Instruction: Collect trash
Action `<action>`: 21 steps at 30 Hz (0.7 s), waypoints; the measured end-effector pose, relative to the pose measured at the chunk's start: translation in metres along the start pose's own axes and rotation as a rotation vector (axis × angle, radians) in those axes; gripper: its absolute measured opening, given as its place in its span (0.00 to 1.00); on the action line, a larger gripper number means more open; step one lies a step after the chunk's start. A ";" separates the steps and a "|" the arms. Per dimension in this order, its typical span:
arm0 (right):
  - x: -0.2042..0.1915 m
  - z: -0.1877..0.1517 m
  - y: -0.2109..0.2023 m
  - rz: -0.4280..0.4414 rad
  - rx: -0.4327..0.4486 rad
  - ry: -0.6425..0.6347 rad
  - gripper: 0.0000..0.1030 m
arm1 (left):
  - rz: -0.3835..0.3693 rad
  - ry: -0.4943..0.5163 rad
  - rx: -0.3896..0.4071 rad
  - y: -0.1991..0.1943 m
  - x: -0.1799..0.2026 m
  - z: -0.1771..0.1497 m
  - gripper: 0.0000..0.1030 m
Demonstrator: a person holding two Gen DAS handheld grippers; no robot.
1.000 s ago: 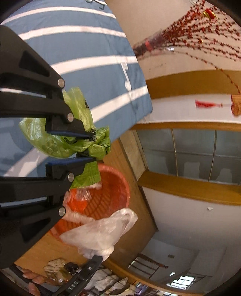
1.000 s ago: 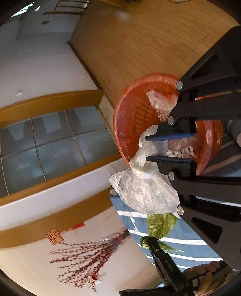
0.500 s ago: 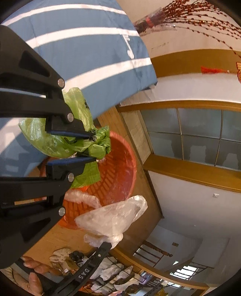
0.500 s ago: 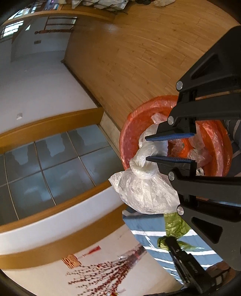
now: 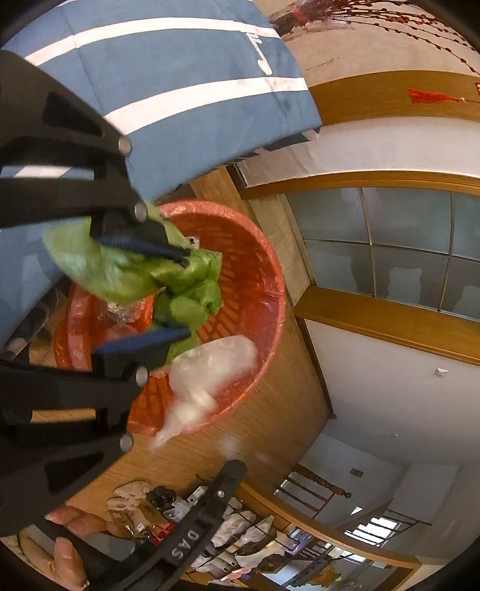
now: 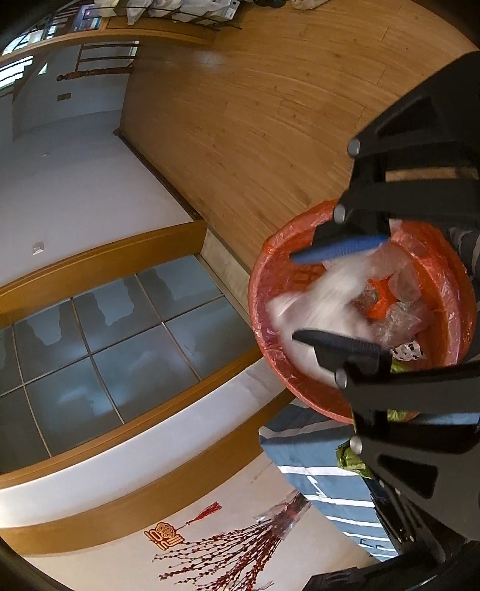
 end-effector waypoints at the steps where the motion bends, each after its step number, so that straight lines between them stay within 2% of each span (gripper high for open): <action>1: 0.002 -0.001 -0.001 -0.005 0.002 -0.001 0.46 | 0.000 -0.002 -0.003 0.001 0.000 -0.001 0.47; 5: 0.006 -0.001 -0.008 -0.024 0.024 -0.007 0.59 | -0.001 -0.009 -0.018 0.002 -0.004 -0.009 0.58; 7: 0.006 -0.001 -0.013 -0.033 0.036 -0.023 0.61 | 0.002 -0.013 -0.018 -0.001 -0.007 -0.012 0.59; 11: 0.003 -0.001 -0.028 -0.044 0.071 -0.065 0.73 | 0.005 -0.026 -0.012 -0.009 -0.012 -0.018 0.62; 16: -0.008 -0.005 -0.053 -0.055 0.131 -0.145 0.89 | 0.047 -0.019 0.037 -0.037 -0.022 -0.025 0.70; 21: -0.021 -0.016 -0.082 -0.069 0.188 -0.234 0.97 | 0.119 0.002 0.127 -0.083 -0.032 -0.035 0.83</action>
Point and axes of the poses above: each gripper's, at about its wrist camera, not at the fingertips, and y roughly the way its jaws point, x to its right, z to its top, the point moved 10 cm from there along y, roughly the way its jaws point, and after that the axes turned 2 degrees about y, right-handed, at the moved point
